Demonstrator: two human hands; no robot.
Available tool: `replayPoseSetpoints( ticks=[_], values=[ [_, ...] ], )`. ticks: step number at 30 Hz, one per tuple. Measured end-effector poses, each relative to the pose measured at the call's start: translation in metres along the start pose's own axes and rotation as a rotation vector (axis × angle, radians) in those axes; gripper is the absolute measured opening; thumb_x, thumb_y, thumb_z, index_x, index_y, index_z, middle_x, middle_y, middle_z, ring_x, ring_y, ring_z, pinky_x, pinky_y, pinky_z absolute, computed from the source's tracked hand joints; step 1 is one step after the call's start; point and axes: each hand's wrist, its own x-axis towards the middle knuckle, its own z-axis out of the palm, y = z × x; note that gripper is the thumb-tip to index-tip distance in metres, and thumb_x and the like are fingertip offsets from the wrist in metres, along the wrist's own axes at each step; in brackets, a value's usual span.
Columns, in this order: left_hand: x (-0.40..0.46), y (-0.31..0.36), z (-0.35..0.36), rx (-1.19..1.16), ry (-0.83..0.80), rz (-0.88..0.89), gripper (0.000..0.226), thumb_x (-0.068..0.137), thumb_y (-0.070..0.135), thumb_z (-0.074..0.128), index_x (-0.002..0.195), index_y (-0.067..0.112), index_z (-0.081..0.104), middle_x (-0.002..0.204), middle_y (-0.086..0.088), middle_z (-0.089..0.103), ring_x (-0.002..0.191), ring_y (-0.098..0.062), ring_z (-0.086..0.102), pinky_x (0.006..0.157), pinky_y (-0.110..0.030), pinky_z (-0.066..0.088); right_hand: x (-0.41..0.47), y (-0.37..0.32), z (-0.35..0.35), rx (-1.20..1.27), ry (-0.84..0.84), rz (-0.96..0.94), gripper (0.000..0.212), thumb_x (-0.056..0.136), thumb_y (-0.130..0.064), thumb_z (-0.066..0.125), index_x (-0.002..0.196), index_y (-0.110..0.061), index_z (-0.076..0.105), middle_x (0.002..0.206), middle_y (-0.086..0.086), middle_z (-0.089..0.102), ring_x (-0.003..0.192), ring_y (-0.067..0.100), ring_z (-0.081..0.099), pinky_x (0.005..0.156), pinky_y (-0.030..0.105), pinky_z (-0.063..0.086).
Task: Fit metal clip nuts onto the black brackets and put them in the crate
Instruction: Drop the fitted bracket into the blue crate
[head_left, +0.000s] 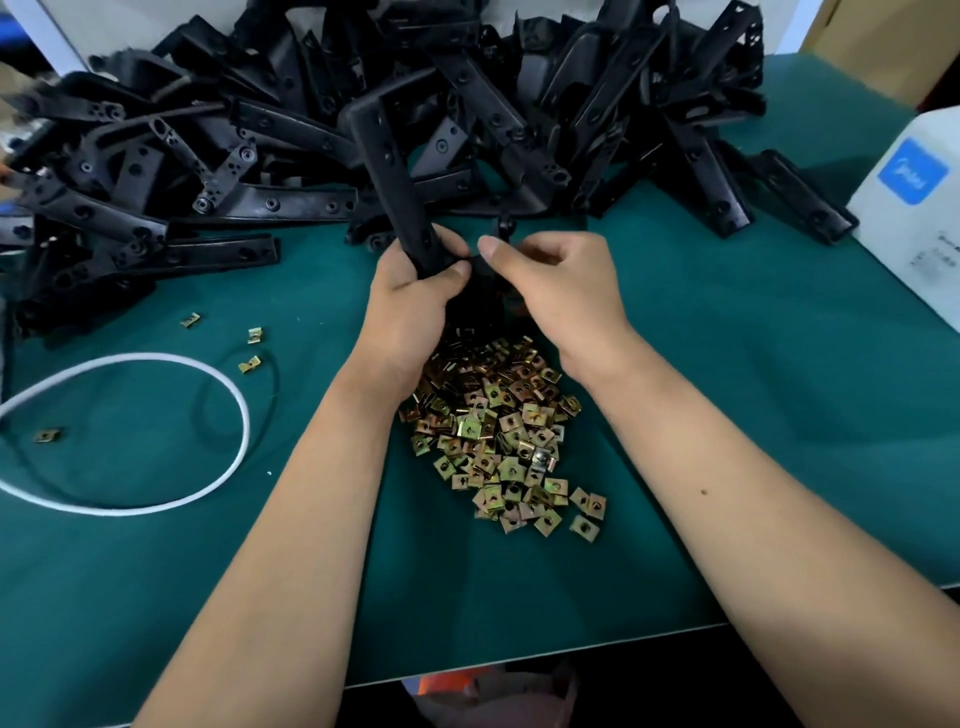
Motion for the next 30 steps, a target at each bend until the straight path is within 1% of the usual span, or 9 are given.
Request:
replayPoseSetpoints(
  ticks=[3,8,11,13,15,17,24,28,30],
  values=[
    [-0.001,0.004,0.014,0.219,0.01,0.137,0.013,0.095,-0.002,0.058,0.104,0.007,0.059,0.091,0.009,0.059,0.087,0.001,0.057,0.085,-0.018,0.048,-0.002,-0.001,-0.009,0.071,0.02,0.067,0.042,0.087,-0.036,0.078,0.087,0.005,0.074,0.09,0.027,0.072,0.084,0.042,0.072,0.074,0.054,0.058],
    [-0.011,0.022,0.059,0.428,0.005,0.304,0.017,0.094,0.005,0.057,0.103,0.019,0.055,0.091,0.019,0.057,0.087,0.007,0.055,0.08,-0.013,0.043,-0.008,-0.006,-0.053,0.018,0.106,0.009,0.048,0.092,-0.031,0.075,0.063,0.003,0.057,0.055,0.003,0.047,0.055,0.018,0.044,0.055,0.037,0.035],
    [-0.024,0.042,0.11,0.5,-0.027,0.387,0.019,0.095,0.004,0.055,0.107,0.018,0.053,0.095,0.012,0.058,0.089,-0.005,0.054,0.077,-0.017,0.038,-0.016,-0.01,-0.101,-0.015,0.187,-0.036,0.055,0.095,-0.025,0.072,0.05,-0.016,0.041,0.051,-0.005,0.032,0.053,0.015,0.031,0.055,0.035,0.029],
    [-0.036,0.057,0.154,0.478,-0.075,0.414,0.019,0.095,0.003,0.055,0.109,0.015,0.055,0.1,0.006,0.06,0.094,-0.014,0.057,0.082,-0.024,0.042,-0.026,-0.01,-0.144,-0.009,0.274,-0.056,0.053,0.095,-0.024,0.071,0.053,-0.006,0.045,0.057,0.004,0.035,0.059,0.02,0.031,0.058,0.038,0.03],
    [-0.052,0.071,0.196,0.417,-0.161,0.461,0.018,0.093,0.001,0.057,0.109,0.011,0.057,0.099,0.003,0.063,0.096,-0.019,0.061,0.088,-0.031,0.046,-0.042,-0.007,-0.192,0.012,0.376,-0.064,0.047,0.092,-0.029,0.069,0.062,0.005,0.057,0.062,0.009,0.044,0.063,0.02,0.039,0.062,0.038,0.036],
    [-0.074,0.079,0.243,0.351,-0.277,0.517,0.019,0.091,0.0,0.058,0.109,0.005,0.058,0.101,-0.005,0.067,0.098,-0.026,0.062,0.09,-0.037,0.046,-0.069,-0.001,-0.246,0.011,0.479,-0.082,0.038,0.09,-0.033,0.068,0.062,-0.008,0.068,0.06,0.001,0.053,0.063,0.016,0.045,0.064,0.034,0.04],
    [-0.194,0.05,0.389,0.413,-0.813,0.497,0.027,0.095,0.012,0.064,0.118,0.005,0.053,0.11,-0.018,0.066,0.105,-0.04,0.061,0.084,-0.045,0.044,-0.193,0.059,-0.383,0.341,0.764,0.065,0.055,0.104,-0.011,0.052,0.051,-0.021,0.064,0.052,-0.01,0.055,0.047,0.005,0.051,0.047,0.018,0.039],
    [-0.246,-0.008,0.423,0.511,-1.128,0.258,0.038,0.093,0.019,0.069,0.124,0.006,0.051,0.121,-0.018,0.067,0.116,-0.038,0.062,0.093,-0.042,0.049,-0.263,0.127,-0.426,0.247,0.956,0.316,0.031,0.103,-0.017,0.058,0.079,-0.008,0.075,0.067,0.004,0.071,0.058,0.015,0.065,0.053,0.022,0.052],
    [-0.261,-0.033,0.428,0.565,-1.192,0.207,0.044,0.09,0.021,0.073,0.125,0.007,0.049,0.126,-0.018,0.064,0.121,-0.038,0.059,0.1,-0.045,0.048,-0.294,0.164,-0.444,-0.019,1.037,0.494,0.032,0.101,-0.026,0.065,0.086,0.0,0.074,0.064,0.004,0.068,0.062,0.017,0.062,0.054,0.023,0.05]
  ],
)
